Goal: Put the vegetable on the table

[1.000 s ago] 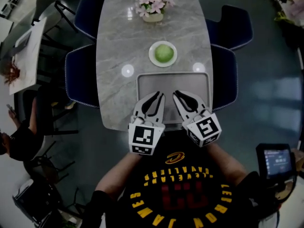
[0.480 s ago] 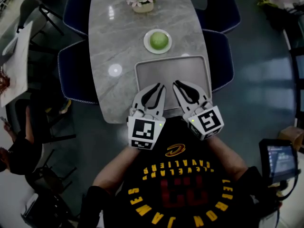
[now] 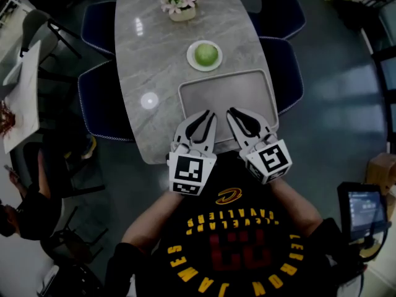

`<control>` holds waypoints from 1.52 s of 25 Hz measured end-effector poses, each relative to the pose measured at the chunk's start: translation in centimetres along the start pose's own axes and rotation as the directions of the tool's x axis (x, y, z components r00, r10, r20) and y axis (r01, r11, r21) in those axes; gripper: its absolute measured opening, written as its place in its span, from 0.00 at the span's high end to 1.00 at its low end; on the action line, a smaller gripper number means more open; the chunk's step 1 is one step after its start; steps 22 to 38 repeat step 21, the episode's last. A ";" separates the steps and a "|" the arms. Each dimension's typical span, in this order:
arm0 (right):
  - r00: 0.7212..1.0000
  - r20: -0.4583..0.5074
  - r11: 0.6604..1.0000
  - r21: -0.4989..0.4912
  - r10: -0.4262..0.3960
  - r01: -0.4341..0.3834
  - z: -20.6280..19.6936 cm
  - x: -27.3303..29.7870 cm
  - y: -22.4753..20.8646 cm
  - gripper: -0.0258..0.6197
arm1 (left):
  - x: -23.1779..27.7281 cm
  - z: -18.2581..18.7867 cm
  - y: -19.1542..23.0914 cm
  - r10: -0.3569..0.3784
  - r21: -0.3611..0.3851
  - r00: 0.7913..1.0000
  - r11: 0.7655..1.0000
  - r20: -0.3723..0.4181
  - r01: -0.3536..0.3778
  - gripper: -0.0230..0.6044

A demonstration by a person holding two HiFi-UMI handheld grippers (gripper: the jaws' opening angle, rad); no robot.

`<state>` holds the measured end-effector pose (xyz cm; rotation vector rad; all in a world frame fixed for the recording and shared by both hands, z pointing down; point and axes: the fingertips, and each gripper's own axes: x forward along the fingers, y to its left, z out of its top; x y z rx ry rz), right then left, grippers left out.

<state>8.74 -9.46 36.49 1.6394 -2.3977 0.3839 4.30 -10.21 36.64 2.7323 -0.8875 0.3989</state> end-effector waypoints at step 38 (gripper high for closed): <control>1.000 0.009 0.997 -0.070 0.019 -0.018 0.4 -0.1 2.5 0.91 | -2.1 -0.1 0.9 0.026 0.008 1.000 1.000 0.003 -0.026 0.89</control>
